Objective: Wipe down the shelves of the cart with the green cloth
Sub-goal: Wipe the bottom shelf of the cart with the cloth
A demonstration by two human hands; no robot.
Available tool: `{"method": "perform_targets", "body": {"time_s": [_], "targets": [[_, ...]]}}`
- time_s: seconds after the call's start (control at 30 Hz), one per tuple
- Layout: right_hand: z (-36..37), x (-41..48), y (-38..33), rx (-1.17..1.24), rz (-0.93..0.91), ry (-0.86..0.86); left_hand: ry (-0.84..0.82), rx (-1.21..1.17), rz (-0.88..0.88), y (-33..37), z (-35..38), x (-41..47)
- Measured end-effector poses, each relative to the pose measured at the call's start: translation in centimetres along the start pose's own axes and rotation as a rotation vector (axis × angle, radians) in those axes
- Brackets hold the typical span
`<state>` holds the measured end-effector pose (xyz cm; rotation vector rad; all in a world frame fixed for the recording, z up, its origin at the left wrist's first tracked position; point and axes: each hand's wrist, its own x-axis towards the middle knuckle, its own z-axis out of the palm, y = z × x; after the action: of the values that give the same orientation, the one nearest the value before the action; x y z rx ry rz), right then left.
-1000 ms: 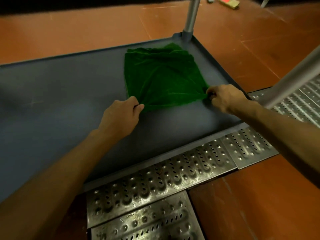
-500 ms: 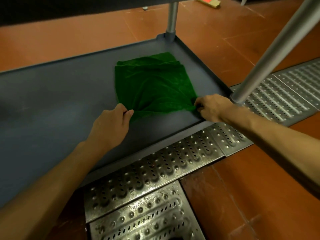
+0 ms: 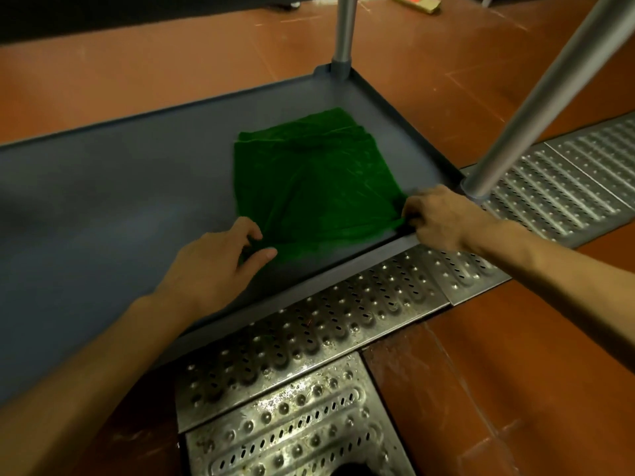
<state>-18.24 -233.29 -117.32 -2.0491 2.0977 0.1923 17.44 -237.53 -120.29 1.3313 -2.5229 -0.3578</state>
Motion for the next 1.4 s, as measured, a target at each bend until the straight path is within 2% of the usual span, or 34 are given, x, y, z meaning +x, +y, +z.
{"method": "perform_targets", "body": {"time_s": [0.13,0.3,0.5,0.63,0.73,0.83,0.9,1.07,1.23,1.4], "targets": [[0.5,-0.5,0.8,0.051,-0.087,0.114,-0.099,0.217,0.053,0.8,0.4,1.0],[-0.2,-0.1,0.6,0.151,-0.158,0.158,-0.026,0.169,0.183,2.2,1.1,0.9],[-0.7,-1.1,0.4,0.435,-0.046,0.129,0.017,-0.041,-0.031,1.2,0.1,0.4],[-1.3,-2.1,0.3,0.389,-0.090,0.081,-0.122,0.005,-0.023,1.4,-0.4,-0.4],[-1.6,-2.8,0.0,0.384,-0.097,0.095,-0.125,0.002,-0.024,1.8,-0.2,-0.7],[-1.9,-3.6,0.0,0.401,-0.098,0.096,-0.126,-0.100,-0.018,1.8,-0.2,-1.1],[-1.7,-4.4,0.0,0.378,-0.111,0.065,-0.127,-0.116,0.039,2.0,-0.3,-1.9],[0.0,-6.5,-0.8,0.302,-0.133,-0.088,-0.138,0.110,0.184,3.1,0.0,-4.3],[1.3,-7.1,-2.0,0.245,-0.131,-0.245,-0.175,0.193,0.214,3.3,0.5,-5.4],[2.1,-7.9,-3.2,0.202,-0.136,-0.396,-0.207,0.103,0.132,3.7,-0.5,-5.8]]}}
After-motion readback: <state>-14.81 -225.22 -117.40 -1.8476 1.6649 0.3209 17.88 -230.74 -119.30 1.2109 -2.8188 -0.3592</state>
